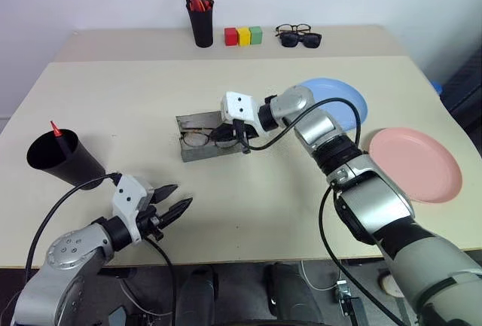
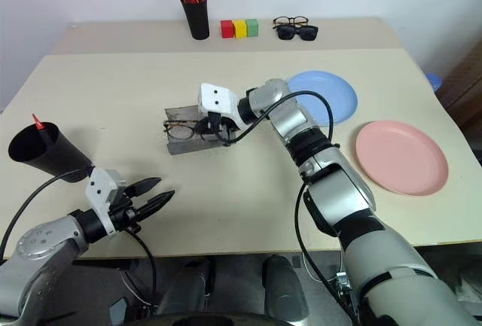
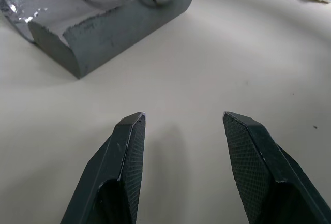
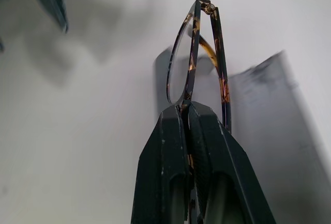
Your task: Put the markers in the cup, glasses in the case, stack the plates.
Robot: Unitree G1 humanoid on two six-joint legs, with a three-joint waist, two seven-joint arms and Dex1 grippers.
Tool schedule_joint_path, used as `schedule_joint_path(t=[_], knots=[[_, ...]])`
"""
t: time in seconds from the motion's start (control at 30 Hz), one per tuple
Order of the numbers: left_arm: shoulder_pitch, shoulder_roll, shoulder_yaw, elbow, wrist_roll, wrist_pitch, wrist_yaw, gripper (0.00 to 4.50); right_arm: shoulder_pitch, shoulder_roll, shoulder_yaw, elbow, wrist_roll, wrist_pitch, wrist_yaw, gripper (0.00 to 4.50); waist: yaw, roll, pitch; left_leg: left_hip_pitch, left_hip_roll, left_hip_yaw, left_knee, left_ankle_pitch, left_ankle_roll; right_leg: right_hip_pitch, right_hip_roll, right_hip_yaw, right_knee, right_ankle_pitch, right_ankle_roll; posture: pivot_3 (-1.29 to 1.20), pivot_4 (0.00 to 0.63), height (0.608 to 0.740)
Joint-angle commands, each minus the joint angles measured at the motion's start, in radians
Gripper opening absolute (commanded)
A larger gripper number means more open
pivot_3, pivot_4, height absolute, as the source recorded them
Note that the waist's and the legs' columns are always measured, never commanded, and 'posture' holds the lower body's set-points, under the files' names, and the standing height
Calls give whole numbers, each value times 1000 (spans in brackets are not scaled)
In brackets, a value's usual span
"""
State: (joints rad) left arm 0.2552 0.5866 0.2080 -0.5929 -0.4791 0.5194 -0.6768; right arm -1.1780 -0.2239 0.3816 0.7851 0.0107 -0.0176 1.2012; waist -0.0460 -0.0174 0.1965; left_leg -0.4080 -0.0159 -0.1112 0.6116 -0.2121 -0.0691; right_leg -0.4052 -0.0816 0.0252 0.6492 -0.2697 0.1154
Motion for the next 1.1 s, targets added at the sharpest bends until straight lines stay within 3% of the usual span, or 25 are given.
schedule_joint_path(t=[0.03, 0.2, 0.4, 0.57, 0.7, 0.83, 1.0, 1.1], knots=[[-27, 9, -13, -23, -16, 2, -2, 2429, -61, 37, -32, 59, -33, -65, -85, 49, 0, 0, 0, 0, 0, 0, 0, 0, 0, 0, 0, 0, 0, 0, 0, 0, 150, 740], [-55, 8, -39, -18, -14, 9, 4, 2429, -68, 83, -9, 242, -111, -143, -153, 49, 1, 0, 0, 0, 0, 0, 0, 0, 0, 0, 0, 0, 0, 0, 0, 0, 150, 740], [-51, 18, -12, -17, -23, 12, -1, 2429, -43, 55, -36, 184, -59, -116, 84, 49, 0, 0, 0, 0, 0, 0, 0, 0, 0, 0, 0, 0, 0, 0, 0, 0, 150, 740], [-54, 27, -13, -13, -26, 12, -2, 2429, -6, 31, -45, 78, -23, -28, 200, 49, -1, 1, 0, 0, 0, 0, 0, 0, 0, 0, 0, 0, 0, 0, 0, 0, 150, 740], [-77, 30, -29, -10, -20, 16, 2, 2429, 4, 39, -38, 118, -75, -39, 103, 49, 0, 1, 0, 0, 0, 0, 0, 0, 0, 0, 0, 0, 0, 0, 0, 0, 150, 740], [-135, 30, -26, 9, -28, 21, 2, 2429, -2, 45, -48, 142, -86, -41, 56, 1361, 1, 1, 0, 0, 0, 0, 0, 0, 0, 0, 0, 0, 0, 0, 0, 0, 150, 740], [-255, 6, 61, 41, -138, 85, 48, 2429, 34, -2, -95, 35, -73, -65, -36, 3915, 1, 0, 0, 0, 0, 0, 0, 0, 0, 0, 0, 0, 1, 0, 0, 0, 150, 740], [-399, 1, 55, 97, -160, 143, 106, 1558, 150, -77, -136, -163, -40, -18, -51, 3993, 11, 0, 0, -1, -1, -1, 1, 0, 0, 1, 0, -1, 0, 0, 0, 0, 150, 740]])
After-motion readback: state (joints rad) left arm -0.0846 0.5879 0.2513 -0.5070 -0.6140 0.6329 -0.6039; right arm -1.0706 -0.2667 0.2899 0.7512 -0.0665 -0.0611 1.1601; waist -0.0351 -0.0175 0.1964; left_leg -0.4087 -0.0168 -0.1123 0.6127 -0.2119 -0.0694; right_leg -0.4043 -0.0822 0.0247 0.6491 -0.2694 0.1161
